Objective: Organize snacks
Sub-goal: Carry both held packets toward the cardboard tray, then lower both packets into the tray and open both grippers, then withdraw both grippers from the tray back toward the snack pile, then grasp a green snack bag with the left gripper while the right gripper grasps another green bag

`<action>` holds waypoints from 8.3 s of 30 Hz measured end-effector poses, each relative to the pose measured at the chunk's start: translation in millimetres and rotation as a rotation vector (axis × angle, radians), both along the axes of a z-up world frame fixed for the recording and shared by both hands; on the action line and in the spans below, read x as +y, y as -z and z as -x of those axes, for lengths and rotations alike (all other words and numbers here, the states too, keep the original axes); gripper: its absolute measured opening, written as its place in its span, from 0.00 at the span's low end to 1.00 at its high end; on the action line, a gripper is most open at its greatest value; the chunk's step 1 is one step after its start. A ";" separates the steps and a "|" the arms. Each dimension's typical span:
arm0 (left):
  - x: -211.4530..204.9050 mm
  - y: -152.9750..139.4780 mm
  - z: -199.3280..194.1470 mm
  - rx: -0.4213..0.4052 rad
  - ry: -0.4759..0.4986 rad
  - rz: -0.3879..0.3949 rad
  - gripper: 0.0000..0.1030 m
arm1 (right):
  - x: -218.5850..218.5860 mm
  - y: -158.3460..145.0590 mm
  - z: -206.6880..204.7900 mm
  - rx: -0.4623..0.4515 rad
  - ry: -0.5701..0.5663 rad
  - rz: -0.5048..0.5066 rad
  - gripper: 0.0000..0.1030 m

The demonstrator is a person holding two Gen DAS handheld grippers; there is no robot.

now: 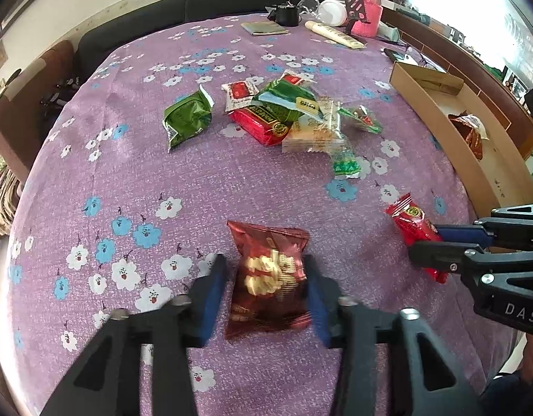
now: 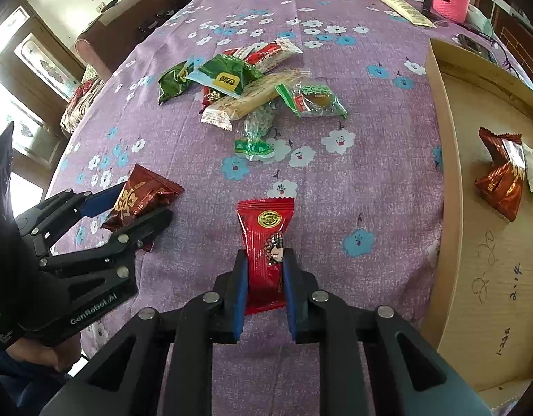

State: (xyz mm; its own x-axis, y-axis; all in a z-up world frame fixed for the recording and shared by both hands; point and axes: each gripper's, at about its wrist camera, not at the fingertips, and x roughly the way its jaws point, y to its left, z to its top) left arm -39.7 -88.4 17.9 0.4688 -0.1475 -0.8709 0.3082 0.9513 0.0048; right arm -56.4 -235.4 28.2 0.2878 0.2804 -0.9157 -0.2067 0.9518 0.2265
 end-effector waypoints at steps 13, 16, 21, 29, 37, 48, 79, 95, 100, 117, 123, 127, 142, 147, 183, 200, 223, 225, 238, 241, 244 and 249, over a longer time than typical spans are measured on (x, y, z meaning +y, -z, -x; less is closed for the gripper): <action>4.3 -18.1 5.2 -0.047 -0.035 0.024 0.37 | -2.5 -27.6 8.7 -0.107 -0.004 -0.038 0.17; 2.6 -22.8 3.5 -0.052 -0.032 0.033 0.37 | -5.9 -33.4 9.8 -0.125 0.002 -0.047 0.17; -9.4 -31.3 3.9 -0.070 0.000 0.028 0.37 | -18.5 -39.8 14.4 -0.135 0.033 -0.064 0.17; -41.6 -47.7 5.3 -0.112 0.085 -0.001 0.37 | -47.3 -50.3 26.1 -0.164 0.101 -0.084 0.17; -80.9 -62.9 7.4 -0.142 0.183 -0.013 0.37 | -88.7 -59.5 42.0 -0.191 0.217 -0.092 0.17; -133.3 -72.4 12.1 -0.133 0.295 0.016 0.37 | -142.9 -54.0 58.2 -0.166 0.391 -0.088 0.17; -255.2 -29.0 29.4 0.072 0.497 0.040 0.37 | -226.6 -25.6 65.2 -0.067 0.510 -0.051 0.17; -254.3 -28.9 34.9 0.061 0.524 0.038 0.43 | -223.7 -30.3 67.1 -0.084 0.534 -0.010 0.20; -243.7 -43.2 37.4 0.009 0.507 0.068 0.45 | -218.0 -52.8 74.0 -0.198 0.565 0.071 0.33; -158.1 -82.9 26.1 -0.129 0.337 0.152 0.50 | -151.8 -129.8 71.2 -0.536 0.445 0.184 0.89; -113.2 -86.1 19.6 -0.145 0.238 0.161 0.50 | -110.5 -129.7 53.6 -0.472 0.284 0.129 0.88; -79.2 -83.8 14.1 -0.136 0.164 0.168 0.50 | -84.4 -123.8 51.5 -0.461 0.215 0.059 0.75; 56.5 -63.9 -99.9 -0.035 -0.127 0.078 0.50 | -40.7 -99.8 56.0 -0.345 0.100 0.040 0.44; 61.1 -48.2 -159.6 0.014 -0.162 0.063 0.50 | -55.5 -96.3 64.7 -0.323 0.153 0.074 0.44; 54.6 -17.0 -2.9 0.145 -0.086 0.198 0.71 | -52.7 -90.1 56.5 -0.304 0.114 0.071 0.44; 60.5 -2.9 2.8 0.105 -0.122 0.079 0.41 | -34.6 -94.6 1.6 -0.199 0.093 -0.091 0.44; 68.5 -1.3 15.8 0.060 -0.076 0.019 0.41 | 36.0 -16.1 -163.0 0.209 0.200 -0.193 0.44; 68.9 -1.4 15.5 0.056 -0.079 0.025 0.41 | 41.2 -16.1 -158.2 0.190 0.184 -0.150 0.30; 70.7 -1.8 8.4 0.040 -0.071 0.046 0.40 | 55.0 -33.6 -30.6 0.048 -0.016 -0.098 0.27; 67.5 -1.4 7.0 0.037 -0.065 0.032 0.40 | 58.9 -22.0 -9.1 0.022 -0.054 -0.017 0.27; 64.6 -0.9 6.3 0.032 -0.064 0.019 0.40 | 54.4 -13.1 -0.1 0.027 -0.047 -0.001 0.27; 64.3 -0.6 7.0 0.029 -0.070 0.016 0.39 | 52.3 -6.7 7.0 0.022 -0.044 0.018 0.28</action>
